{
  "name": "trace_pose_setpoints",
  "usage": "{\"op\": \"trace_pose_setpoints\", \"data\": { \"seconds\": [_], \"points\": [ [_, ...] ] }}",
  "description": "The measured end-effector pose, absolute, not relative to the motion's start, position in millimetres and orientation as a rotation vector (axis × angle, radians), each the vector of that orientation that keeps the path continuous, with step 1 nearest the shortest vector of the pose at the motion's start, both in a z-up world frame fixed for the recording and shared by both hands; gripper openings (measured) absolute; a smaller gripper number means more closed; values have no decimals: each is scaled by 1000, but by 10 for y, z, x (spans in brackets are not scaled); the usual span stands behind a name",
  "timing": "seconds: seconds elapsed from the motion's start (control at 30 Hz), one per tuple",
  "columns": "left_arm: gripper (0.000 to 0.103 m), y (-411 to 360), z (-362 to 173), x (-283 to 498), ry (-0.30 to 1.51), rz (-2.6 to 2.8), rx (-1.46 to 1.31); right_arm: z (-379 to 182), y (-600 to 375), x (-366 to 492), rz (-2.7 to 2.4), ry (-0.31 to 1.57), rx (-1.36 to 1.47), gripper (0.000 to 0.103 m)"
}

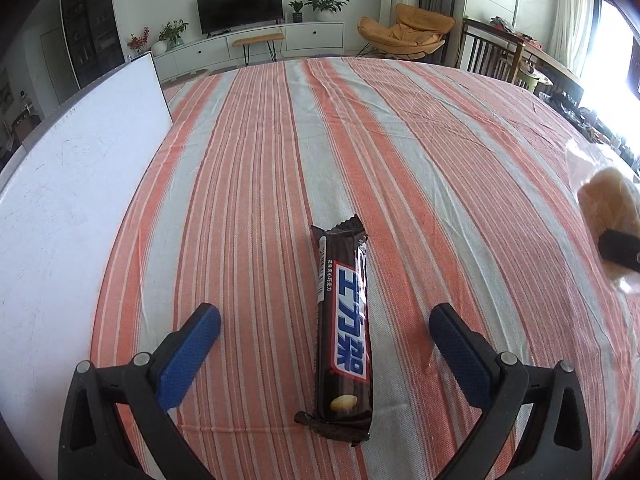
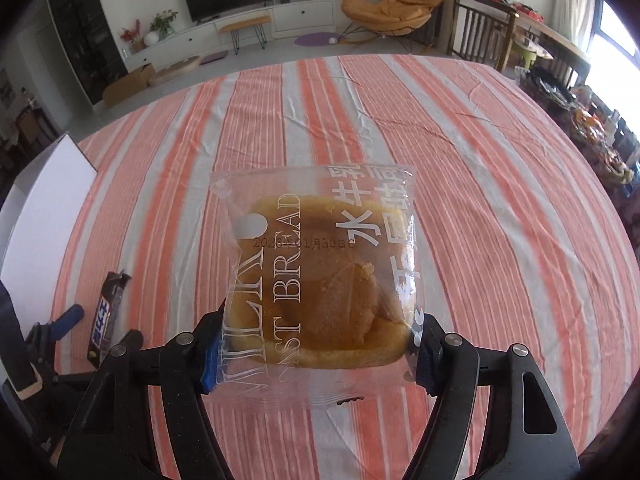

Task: Organize snacks
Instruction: 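Lift the bagged bread loaf with the right gripper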

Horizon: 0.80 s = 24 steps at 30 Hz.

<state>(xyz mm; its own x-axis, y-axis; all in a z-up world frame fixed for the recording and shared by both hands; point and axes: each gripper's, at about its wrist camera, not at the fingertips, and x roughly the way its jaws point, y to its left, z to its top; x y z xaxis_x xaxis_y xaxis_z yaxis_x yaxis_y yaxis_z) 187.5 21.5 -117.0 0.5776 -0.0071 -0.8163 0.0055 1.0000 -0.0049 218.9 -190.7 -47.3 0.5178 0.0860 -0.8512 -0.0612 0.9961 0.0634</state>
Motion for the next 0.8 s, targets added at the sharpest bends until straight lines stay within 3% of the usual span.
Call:
{"op": "trace_pose_setpoints", "data": {
  "seconds": [0.13,0.2,0.33,0.8],
  "points": [
    [103,216,-1169,1876,955,-7,-2,-815,-1851,1736,46,1034,23,76],
    [103,216,-1169,1876,955,-7,-2,-840,-1797,1656,32,952,-9,79],
    [103,216,-1170,1877,955,-7,-2,-889,-1791,1736,26,949,-2,94],
    [103,214,-1168,1876,956,-7,-2,-902,-1791,1772,30,947,0,94]
  ]
}}
